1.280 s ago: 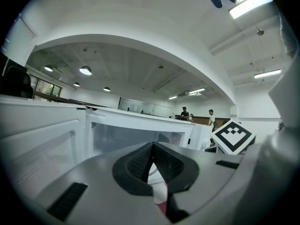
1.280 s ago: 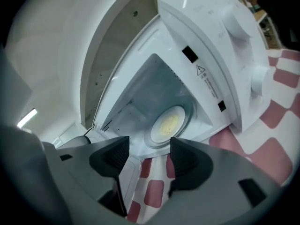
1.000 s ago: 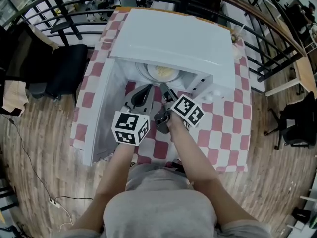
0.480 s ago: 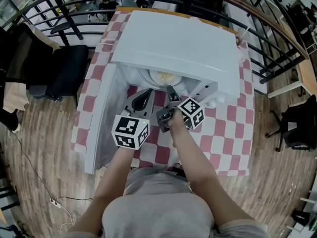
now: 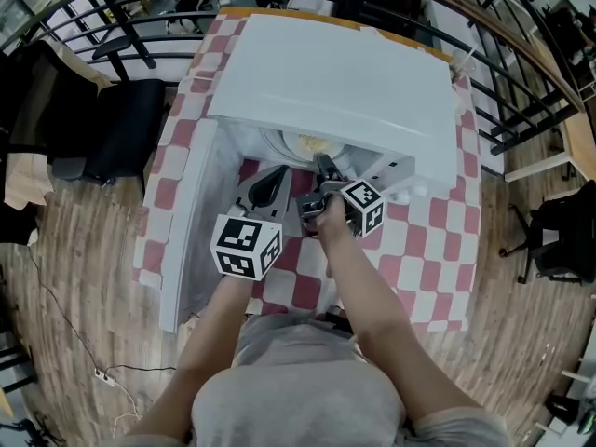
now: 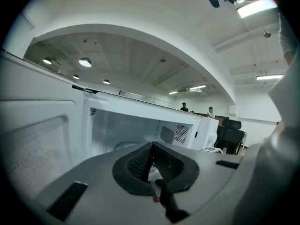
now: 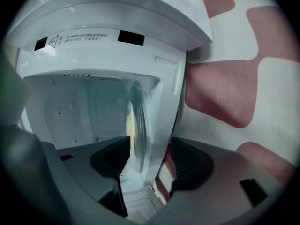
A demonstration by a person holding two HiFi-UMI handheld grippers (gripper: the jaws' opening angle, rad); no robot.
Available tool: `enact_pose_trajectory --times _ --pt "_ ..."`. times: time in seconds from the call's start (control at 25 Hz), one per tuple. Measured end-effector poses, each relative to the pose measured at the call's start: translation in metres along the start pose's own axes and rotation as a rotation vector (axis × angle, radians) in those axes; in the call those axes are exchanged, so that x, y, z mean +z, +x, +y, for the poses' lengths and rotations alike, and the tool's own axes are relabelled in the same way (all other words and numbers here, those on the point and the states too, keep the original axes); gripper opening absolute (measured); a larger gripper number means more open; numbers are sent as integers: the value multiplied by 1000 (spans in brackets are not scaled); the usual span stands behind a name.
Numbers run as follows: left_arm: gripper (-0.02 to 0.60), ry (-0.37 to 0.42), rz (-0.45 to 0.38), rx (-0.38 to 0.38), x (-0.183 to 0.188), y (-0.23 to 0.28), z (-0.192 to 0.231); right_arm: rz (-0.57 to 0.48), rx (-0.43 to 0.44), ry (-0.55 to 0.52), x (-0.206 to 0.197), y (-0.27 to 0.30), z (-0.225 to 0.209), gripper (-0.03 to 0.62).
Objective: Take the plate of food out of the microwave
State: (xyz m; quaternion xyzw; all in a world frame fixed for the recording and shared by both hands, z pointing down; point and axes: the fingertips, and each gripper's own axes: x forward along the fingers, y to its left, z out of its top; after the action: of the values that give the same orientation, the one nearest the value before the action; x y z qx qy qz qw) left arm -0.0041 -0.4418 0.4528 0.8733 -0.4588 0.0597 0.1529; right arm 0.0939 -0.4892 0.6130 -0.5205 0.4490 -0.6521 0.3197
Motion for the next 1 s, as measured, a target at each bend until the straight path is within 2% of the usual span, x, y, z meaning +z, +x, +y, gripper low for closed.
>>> enact_pose_trajectory --times 0.44,0.76,1.0 --pt "0 -21 11 13 -4 3 8 -43 -25 115 6 13 -3 281" --pt "0 -23 13 26 -5 1 11 -54 -55 23 6 9 -5 285" --pt "0 -26 12 30 -6 -2 11 -39 -58 -6 4 4 -5 261"
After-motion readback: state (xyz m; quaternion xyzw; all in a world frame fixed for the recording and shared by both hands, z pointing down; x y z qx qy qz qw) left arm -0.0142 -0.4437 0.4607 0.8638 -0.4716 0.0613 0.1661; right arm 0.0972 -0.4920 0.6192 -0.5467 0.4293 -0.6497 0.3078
